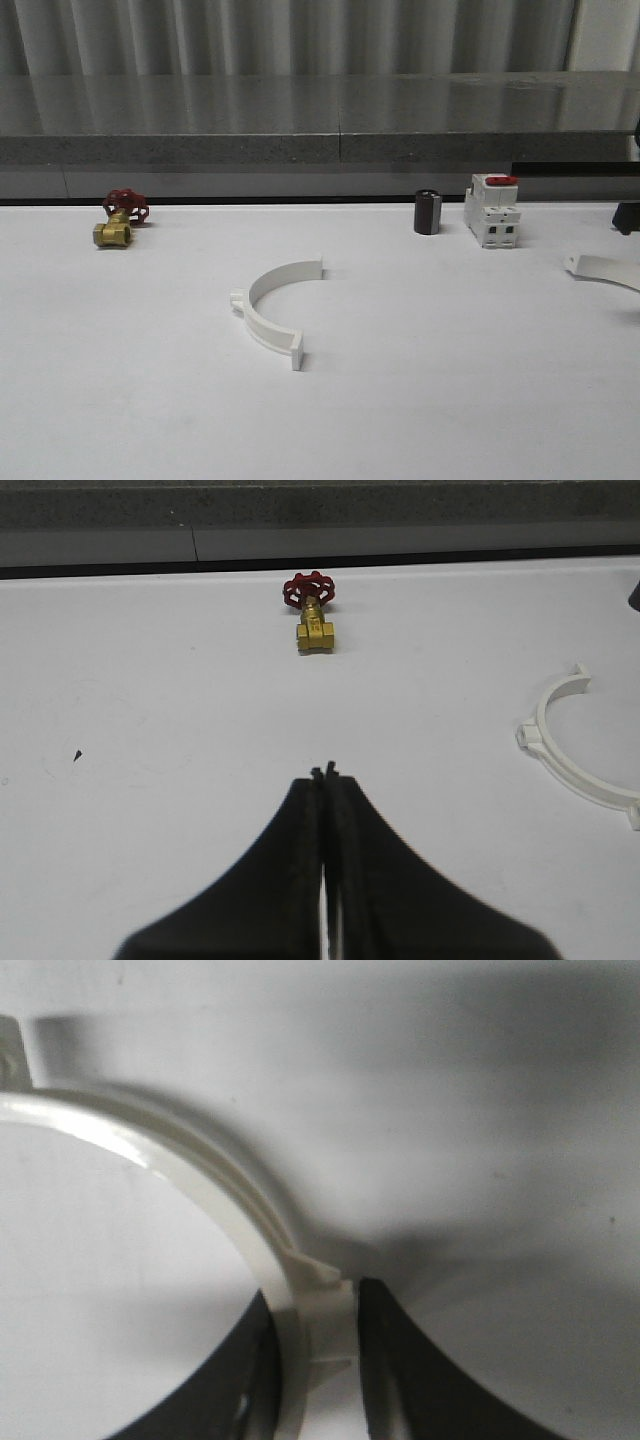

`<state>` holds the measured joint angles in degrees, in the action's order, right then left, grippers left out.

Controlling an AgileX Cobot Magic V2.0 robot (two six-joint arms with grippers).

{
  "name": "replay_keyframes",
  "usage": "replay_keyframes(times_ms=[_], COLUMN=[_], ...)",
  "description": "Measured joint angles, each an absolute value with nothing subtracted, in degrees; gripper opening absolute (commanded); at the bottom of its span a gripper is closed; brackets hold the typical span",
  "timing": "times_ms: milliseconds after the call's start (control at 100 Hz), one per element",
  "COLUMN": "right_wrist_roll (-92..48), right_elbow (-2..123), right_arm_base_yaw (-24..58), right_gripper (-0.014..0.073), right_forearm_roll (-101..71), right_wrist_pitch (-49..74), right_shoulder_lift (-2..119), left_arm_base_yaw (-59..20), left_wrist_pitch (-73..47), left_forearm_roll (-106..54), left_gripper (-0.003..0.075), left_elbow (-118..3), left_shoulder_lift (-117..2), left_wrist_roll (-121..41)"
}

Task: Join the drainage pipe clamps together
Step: 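Grasp the end of the second clamp half with the right gripper, then carry the second clamp half toward the first and lower it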

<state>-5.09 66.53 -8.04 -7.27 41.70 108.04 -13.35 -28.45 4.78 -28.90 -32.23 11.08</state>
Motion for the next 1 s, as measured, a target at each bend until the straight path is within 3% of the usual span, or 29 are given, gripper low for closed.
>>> replay_keyframes(times_ms=[220, 670, 1000], right_wrist_roll=[-2.80, 31.80, 39.84], right_elbow=[68.83, 74.18, 79.85], right_arm_base_yaw=[-3.23, 19.49, 26.55], right_gripper=[0.0078, 0.0078, 0.0078], right_forearm_roll=[-9.49, 6.85, 7.63], right_wrist_pitch=[43.89, 46.00, 47.37], right_shoulder_lift=[107.18, 106.62, 109.41], left_arm_base_yaw=[-13.35, -13.35, -13.35], left_wrist_pitch=[-28.45, -28.45, -28.45], left_forearm_roll=[4.78, 4.78, 4.78], left_gripper=[-0.0020, -0.0020, -0.0020], left_elbow=[-28.90, -28.90, -28.90], left_shoulder_lift=[-32.23, -32.23, -32.23], left_wrist_roll=[11.08, 11.08, 11.08])
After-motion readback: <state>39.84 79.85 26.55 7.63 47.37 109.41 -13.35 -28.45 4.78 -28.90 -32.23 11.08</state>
